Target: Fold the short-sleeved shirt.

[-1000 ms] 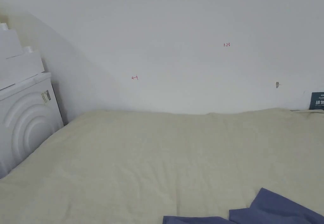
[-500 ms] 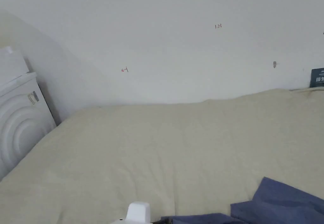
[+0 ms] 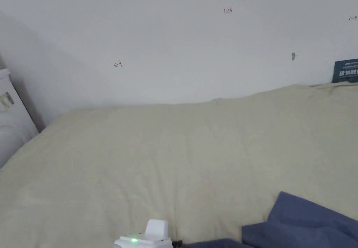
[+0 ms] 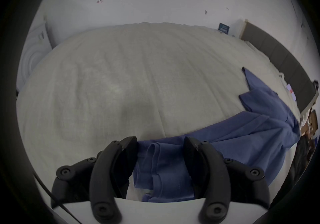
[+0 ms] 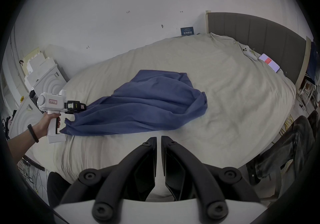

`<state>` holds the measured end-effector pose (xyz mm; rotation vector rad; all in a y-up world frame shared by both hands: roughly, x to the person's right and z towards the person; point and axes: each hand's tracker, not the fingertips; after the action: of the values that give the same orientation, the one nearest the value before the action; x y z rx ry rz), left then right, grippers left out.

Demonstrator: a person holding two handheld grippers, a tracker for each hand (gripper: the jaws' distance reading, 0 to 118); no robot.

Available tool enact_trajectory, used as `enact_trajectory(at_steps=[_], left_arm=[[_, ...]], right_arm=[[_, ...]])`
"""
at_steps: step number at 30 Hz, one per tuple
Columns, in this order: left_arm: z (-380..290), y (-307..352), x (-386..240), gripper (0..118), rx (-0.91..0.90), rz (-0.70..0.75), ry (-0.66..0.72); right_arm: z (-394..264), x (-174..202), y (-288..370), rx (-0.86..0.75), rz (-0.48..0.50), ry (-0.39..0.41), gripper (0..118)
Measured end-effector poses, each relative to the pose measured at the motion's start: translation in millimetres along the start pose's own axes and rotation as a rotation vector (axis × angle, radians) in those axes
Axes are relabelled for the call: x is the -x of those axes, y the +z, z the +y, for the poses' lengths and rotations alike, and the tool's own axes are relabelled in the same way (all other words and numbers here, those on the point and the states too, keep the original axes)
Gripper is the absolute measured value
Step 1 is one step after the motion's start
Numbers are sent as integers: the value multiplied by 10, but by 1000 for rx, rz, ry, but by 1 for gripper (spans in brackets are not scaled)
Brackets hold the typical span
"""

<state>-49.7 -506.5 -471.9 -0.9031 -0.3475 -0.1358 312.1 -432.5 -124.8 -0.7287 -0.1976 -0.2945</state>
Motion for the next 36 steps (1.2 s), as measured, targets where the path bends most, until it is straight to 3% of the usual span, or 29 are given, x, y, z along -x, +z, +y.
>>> enact_trajectory(at_steps=[1, 2, 3, 6, 10, 11, 14, 15, 16, 20, 22, 24, 27, 29, 31, 33, 34, 35, 36], left_arm=[[11, 29, -33, 53, 11, 6, 7], [6, 70, -63, 38, 8, -7, 24], [11, 66, -94, 13, 26, -61, 21], [1, 11, -247, 10, 52, 18, -33], [100, -45, -225, 10, 106, 20, -19], [130, -62, -207, 10, 126, 14, -18], [192, -87, -180, 10, 160, 5, 4], [207, -94, -174, 10, 168, 3, 3], [219, -96, -170, 10, 174, 1, 5], [222, -103, -174, 10, 185, -2, 5], [211, -112, -168, 10, 183, -4, 6], [193, -118, -157, 10, 176, -7, 8], [200, -132, -97, 10, 177, -26, 28], [201, -137, -74, 10, 181, -40, 36], [194, -140, -59, 10, 179, -48, 39], [189, -132, -30, 10, 173, -56, 54], [181, -131, -17, 10, 171, -61, 66], [177, -131, -5, 10, 169, -66, 75], [177, -132, 2, 10, 168, -69, 80]], right_arm=[[-1, -8, -7, 3, -3, -2, 5], [0, -9, -7, 3, -3, -4, 5], [-4, -15, -16, 3, -2, -5, 5], [66, -12, -76, 4, 13, 24, 5], [523, -16, -265, -40, 61, 154, 9], [735, -15, -378, -29, 72, 194, 16], [1353, 9, -802, -8, 72, 312, 80], [1540, -6, -983, -4, 69, 343, 96], [1737, -9, -1183, 14, 55, 372, 98], [2306, -119, -2011, 156, -25, 474, 97], [2419, -157, -2297, 194, -53, 466, 87], [2426, -180, -2445, 236, 19, 488, 76], [2254, -90, -2482, 270, 168, 539, 76], [2102, -24, -2579, 321, 165, 593, 76], [1979, 9, -2746, 348, 94, 636, 77], [1888, -1, -2828, 339, 89, 623, 74], [1866, -10, -2841, 339, 93, 614, 66], [1849, 6, -2847, 348, 98, 596, 48], [1823, 12, -2838, 349, 114, 581, 21]])
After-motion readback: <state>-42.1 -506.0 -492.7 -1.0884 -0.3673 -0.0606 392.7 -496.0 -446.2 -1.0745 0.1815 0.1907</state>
